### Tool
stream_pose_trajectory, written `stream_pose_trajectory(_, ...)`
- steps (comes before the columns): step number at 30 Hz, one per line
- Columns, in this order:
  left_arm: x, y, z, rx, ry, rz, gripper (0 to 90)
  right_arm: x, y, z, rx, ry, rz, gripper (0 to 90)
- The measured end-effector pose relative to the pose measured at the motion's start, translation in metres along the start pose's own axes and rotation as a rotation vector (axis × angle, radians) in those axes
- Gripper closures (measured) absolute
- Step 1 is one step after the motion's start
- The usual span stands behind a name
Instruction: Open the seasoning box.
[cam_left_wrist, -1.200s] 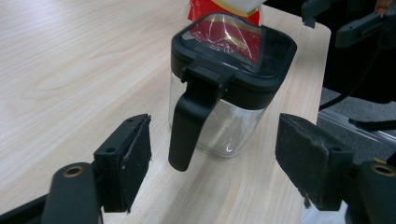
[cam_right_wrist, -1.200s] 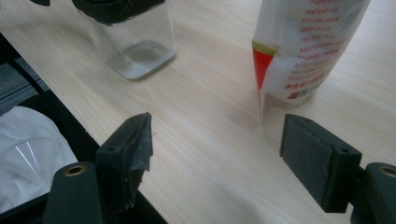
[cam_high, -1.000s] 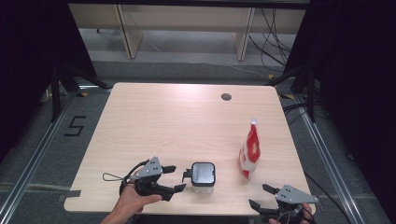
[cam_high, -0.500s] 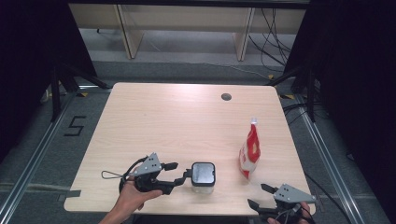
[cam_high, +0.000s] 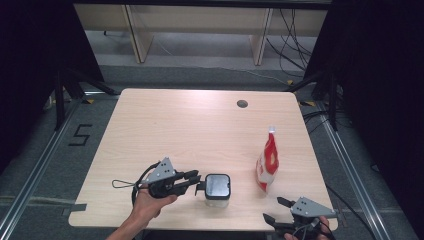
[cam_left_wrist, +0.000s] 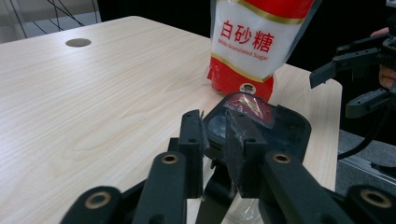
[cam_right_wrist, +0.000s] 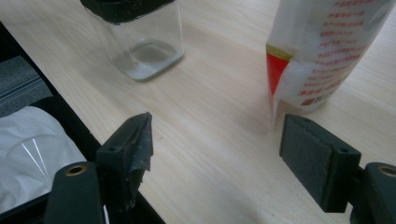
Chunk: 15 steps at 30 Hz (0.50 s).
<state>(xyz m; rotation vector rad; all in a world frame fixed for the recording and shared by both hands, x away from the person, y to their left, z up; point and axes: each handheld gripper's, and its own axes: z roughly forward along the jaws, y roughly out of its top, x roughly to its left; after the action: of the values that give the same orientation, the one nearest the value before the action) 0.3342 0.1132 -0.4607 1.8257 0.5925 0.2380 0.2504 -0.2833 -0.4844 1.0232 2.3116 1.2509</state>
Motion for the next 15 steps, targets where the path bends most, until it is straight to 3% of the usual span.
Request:
stream_pose_trajectory(2, -0.003, 0.0, 0.001, 0.01, 0.002, 0.01, 78.8, 0.002, 0.001, 0.0, -0.009, -0.008, -0.021, 29.0)
stream_pose_trajectory(3, -0.005, 0.0, 0.003, 0.011, -0.005, 0.02, 79.2, 0.004, 0.001, 0.0, -0.007, 0.002, -0.048, 35.5)
stream_pose_trajectory(8, -0.007, -0.002, 0.004, 0.027, -0.005, 0.029, 83.9, 0.008, 0.003, 0.002, -0.001, 0.004, -0.054, 35.1)
stream_pose_trajectory(12, -0.006, -0.005, 0.005, 0.05, -0.018, 0.072, 87.4, 0.011, 0.005, 0.004, 0.003, 0.01, -0.06, 35.3)
stream_pose_trajectory(14, -0.008, -0.005, 0.005, 0.045, -0.018, 0.073, 88.8, 0.012, 0.005, 0.005, -0.002, 0.014, -0.069, 35.5)
stream_pose_trajectory(15, -0.007, -0.005, 0.005, 0.049, -0.024, 0.097, 89.0, 0.013, 0.006, 0.005, -0.002, 0.013, -0.07, 35.5)
